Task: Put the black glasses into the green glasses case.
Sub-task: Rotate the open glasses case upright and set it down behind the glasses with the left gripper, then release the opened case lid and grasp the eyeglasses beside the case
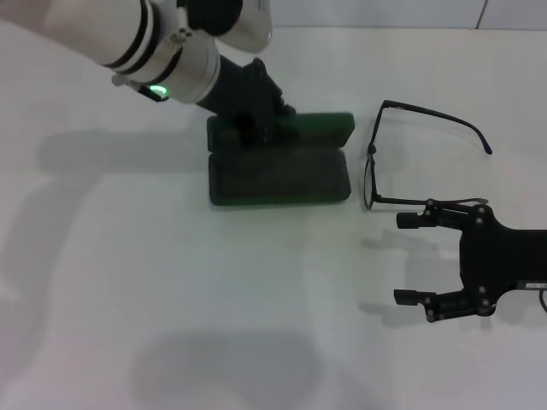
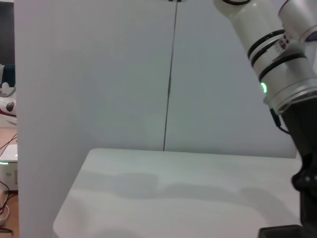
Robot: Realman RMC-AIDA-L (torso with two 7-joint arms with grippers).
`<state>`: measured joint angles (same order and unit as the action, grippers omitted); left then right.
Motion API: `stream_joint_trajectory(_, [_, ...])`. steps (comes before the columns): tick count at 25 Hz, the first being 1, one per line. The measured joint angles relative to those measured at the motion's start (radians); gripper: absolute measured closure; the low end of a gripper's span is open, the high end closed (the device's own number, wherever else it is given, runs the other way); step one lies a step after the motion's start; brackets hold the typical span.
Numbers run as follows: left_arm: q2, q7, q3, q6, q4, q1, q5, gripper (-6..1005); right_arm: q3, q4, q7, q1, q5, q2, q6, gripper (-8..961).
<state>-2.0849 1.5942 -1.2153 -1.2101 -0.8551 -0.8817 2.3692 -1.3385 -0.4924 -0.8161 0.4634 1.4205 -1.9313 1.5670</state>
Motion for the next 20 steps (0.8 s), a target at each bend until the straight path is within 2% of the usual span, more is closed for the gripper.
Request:
stream_joint_trajectory(7, [0.001, -0.034, 0.004, -0.045, -0.014, 0.017, -0.007, 776, 0.000, 0.000, 0.000, 0.005, 0.002, -0.001, -0.002, 72])
stream_joint_trajectory(12, [0.003, -0.046, 0.022, -0.087, -0.047, 0.027, -0.011, 731, -0.001, 0.000, -0.003, 0.007, 0.001, -0.003, -0.002, 73])
stream_joint_trajectory(14, [-0.002, -0.053, 0.050, -0.098, -0.085, 0.051, -0.039, 712, 0.007, 0.000, -0.003, 0.006, -0.004, -0.004, -0.002, 73])
stream_joint_trajectory(16, [-0.003, -0.067, 0.063, -0.101, -0.126, 0.090, -0.114, 694, 0.051, -0.003, -0.001, 0.002, -0.010, -0.014, -0.003, 74])
stream_joint_trajectory(18, [-0.003, -0.098, 0.075, -0.077, -0.179, 0.159, -0.256, 676, 0.138, -0.017, 0.001, 0.004, -0.010, -0.038, -0.008, 74])
stream_joint_trajectory(20, [-0.006, -0.132, 0.080, -0.046, -0.204, 0.223, -0.416, 641, 0.170, -0.026, 0.001, 0.008, -0.010, -0.046, -0.012, 74])
